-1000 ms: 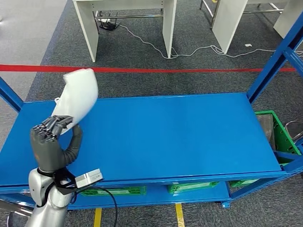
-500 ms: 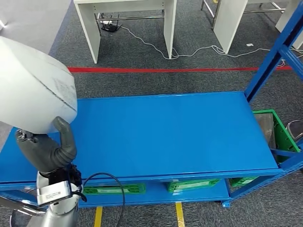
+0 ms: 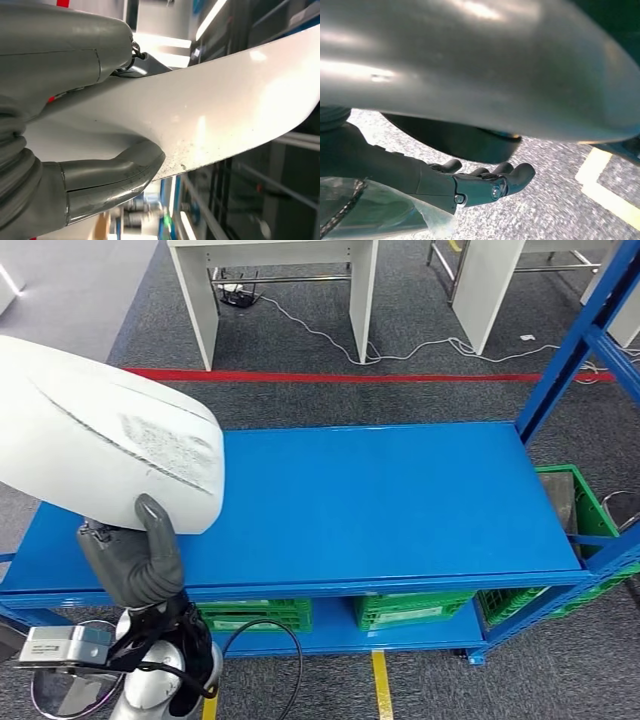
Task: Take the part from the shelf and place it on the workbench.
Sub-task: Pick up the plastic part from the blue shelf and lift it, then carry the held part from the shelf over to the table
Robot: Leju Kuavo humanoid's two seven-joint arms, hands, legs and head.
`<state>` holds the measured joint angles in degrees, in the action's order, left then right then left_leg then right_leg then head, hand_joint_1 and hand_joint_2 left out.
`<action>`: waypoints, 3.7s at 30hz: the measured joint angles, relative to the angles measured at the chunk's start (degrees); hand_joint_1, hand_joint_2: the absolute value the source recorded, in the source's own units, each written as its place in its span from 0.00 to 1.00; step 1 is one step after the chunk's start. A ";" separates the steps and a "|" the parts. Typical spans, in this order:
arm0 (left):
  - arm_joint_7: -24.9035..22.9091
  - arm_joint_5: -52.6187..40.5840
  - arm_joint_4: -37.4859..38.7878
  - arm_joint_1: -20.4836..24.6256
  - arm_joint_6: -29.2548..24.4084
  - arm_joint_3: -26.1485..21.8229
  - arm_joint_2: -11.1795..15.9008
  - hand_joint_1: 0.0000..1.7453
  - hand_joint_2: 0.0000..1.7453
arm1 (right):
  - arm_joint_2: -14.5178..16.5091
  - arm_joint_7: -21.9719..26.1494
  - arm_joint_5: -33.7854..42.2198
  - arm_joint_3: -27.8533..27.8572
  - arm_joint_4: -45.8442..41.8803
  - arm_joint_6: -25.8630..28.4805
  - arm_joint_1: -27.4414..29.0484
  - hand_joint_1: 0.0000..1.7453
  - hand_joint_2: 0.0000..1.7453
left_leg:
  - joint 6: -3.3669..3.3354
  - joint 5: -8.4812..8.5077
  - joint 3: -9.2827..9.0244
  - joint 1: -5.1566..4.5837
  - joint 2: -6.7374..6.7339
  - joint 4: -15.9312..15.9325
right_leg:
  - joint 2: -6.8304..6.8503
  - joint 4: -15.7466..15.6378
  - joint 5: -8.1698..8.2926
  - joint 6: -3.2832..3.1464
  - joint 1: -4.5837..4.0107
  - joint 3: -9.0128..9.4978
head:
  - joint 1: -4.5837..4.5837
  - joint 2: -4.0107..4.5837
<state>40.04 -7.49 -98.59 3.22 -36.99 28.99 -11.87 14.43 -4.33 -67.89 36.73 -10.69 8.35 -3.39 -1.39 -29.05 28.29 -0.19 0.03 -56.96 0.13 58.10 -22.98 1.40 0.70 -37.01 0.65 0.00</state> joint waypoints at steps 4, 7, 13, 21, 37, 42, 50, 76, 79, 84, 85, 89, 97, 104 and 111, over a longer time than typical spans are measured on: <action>0.00 1.46 1.02 0.45 2.00 2.32 0.47 1.00 1.00 | 0.00 2.55 0.80 0.66 0.00 0.88 0.04 0.00 0.00 | -1.05 2.53 2.68 0.22 -0.35 0.25 | -0.08 10.48 -9.11 0.83 0.07 -3.89 | -0.38 0.00; 0.00 2.14 1.57 0.45 2.63 3.11 0.73 1.00 1.00 | 0.00 3.32 1.02 0.89 0.00 0.87 0.08 0.00 0.00 | -0.87 4.21 4.98 0.18 -0.49 0.17 | -0.06 15.46 -10.11 1.08 0.09 -3.17 | -0.37 0.00; 0.00 2.04 2.10 0.52 2.69 3.70 0.85 1.00 1.00 | 0.00 3.51 0.51 1.07 0.00 0.17 -0.22 0.00 0.00 | -0.04 5.83 6.84 0.20 -0.50 -0.14 | -0.07 0.85 -7.11 1.00 0.31 7.91 | -0.40 0.00; 0.00 3.75 3.15 0.20 4.72 3.24 1.45 1.00 1.00 | 0.07 5.01 -0.81 1.07 0.02 0.62 -0.30 0.00 0.00 | 2.48 -4.30 11.21 0.37 -0.23 -13.48 | 0.14 -1.61 -4.19 -2.15 -0.08 5.26 | 0.08 0.00; 0.00 2.91 4.37 0.05 5.87 2.35 1.23 1.00 1.00 | 0.04 5.20 -1.04 1.07 0.03 1.31 -0.35 0.00 0.00 | -1.31 2.46 1.93 -0.24 -0.66 1.56 | 0.03 13.42 -10.32 0.73 -0.52 -4.48 | -0.30 0.00; 0.00 2.84 4.54 -0.01 6.00 1.95 1.20 1.00 1.00 | 0.03 4.90 -1.03 1.07 0.00 1.74 -0.51 0.00 0.00 | -0.71 4.47 5.82 -0.35 -0.65 0.09 | -0.01 4.30 -6.06 0.40 -0.55 5.11 | -0.27 0.00; 0.00 3.62 4.57 -0.36 6.62 1.61 1.23 1.00 1.00 | 0.02 6.49 -0.84 1.10 -0.02 1.87 -0.54 0.00 0.00 | 1.66 -0.43 9.80 -0.26 -0.28 -7.19 | 0.07 -2.16 -5.55 -1.94 -0.20 6.70 | 0.14 0.00; 0.00 1.99 4.94 -2.18 7.57 0.18 1.11 1.00 1.00 | 0.04 6.97 -1.40 1.67 -0.02 1.99 -0.46 0.00 0.00 | 0.24 0.78 1.41 -0.65 -6.07 0.23 | 3.50 -1.40 -4.69 -0.54 -0.91 5.35 | -0.20 0.00; 0.00 0.67 4.98 -2.35 6.88 0.11 1.10 1.00 1.00 | 0.04 6.84 -1.79 1.68 -0.02 1.87 -0.35 0.00 0.00 | 1.18 -1.12 2.08 -0.36 -4.49 -1.79 | 1.83 -1.67 -3.97 -1.54 -0.55 4.96 | -0.02 0.00; 0.00 0.32 5.17 -2.81 6.29 -0.12 1.14 1.00 1.00 | 0.04 6.80 -2.13 1.68 -0.02 1.90 -0.39 0.00 0.00 | 1.73 -5.14 5.11 0.02 -1.34 -9.16 | 0.14 -1.66 -3.47 -2.01 -0.46 4.34 | 0.16 0.00; 0.00 0.49 5.31 -3.13 6.18 -0.33 1.17 1.00 1.00 | 0.04 6.81 -2.22 1.68 -0.02 2.00 -0.33 0.00 0.00 | 1.73 -5.62 6.10 0.08 -0.92 -11.60 | -0.88 -1.56 -3.25 -1.99 -0.50 4.01 | 0.14 0.00; 0.00 1.52 5.59 -3.92 6.47 -1.30 1.20 1.00 1.00 | 0.05 6.91 -2.78 1.69 -0.02 2.34 -0.26 0.00 0.00 | 0.95 -0.82 2.19 0.29 2.80 -3.90 | -4.67 -1.08 -2.46 -1.45 -0.57 3.07 | 0.13 0.00; 0.00 1.39 5.59 -4.90 7.35 -2.33 0.89 1.00 1.00 | -0.11 6.92 -4.12 1.57 -0.02 2.08 -0.27 0.00 0.00 | -0.77 1.08 1.70 0.57 0.53 0.35 | -2.27 6.99 -6.38 1.10 -0.52 -2.77 | -0.72 0.00; 0.00 0.94 5.57 -5.42 7.48 -2.99 0.89 1.00 1.00 | -0.36 6.91 -4.42 1.52 -0.02 1.78 -0.26 0.00 0.00 | -0.31 1.10 2.11 0.25 -4.78 0.13 | 2.75 2.37 -5.01 1.45 -0.12 2.74 | -0.89 0.00; 0.01 0.87 5.54 -5.42 7.48 -3.19 0.91 1.00 1.00 | -0.44 7.01 -4.46 1.49 -0.02 1.69 -0.24 0.00 0.00 | 1.75 -2.04 3.30 0.33 -3.24 -3.73 | 1.07 -1.42 -3.91 -1.14 -0.23 4.46 | -0.56 0.00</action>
<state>40.05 -6.62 -93.06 -2.19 -29.51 25.80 -10.96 13.98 2.68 -72.35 38.21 -10.71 10.04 -3.63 0.36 -31.08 31.59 0.14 -3.21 -60.69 1.20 56.67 -26.89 0.26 0.47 -32.55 0.09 0.00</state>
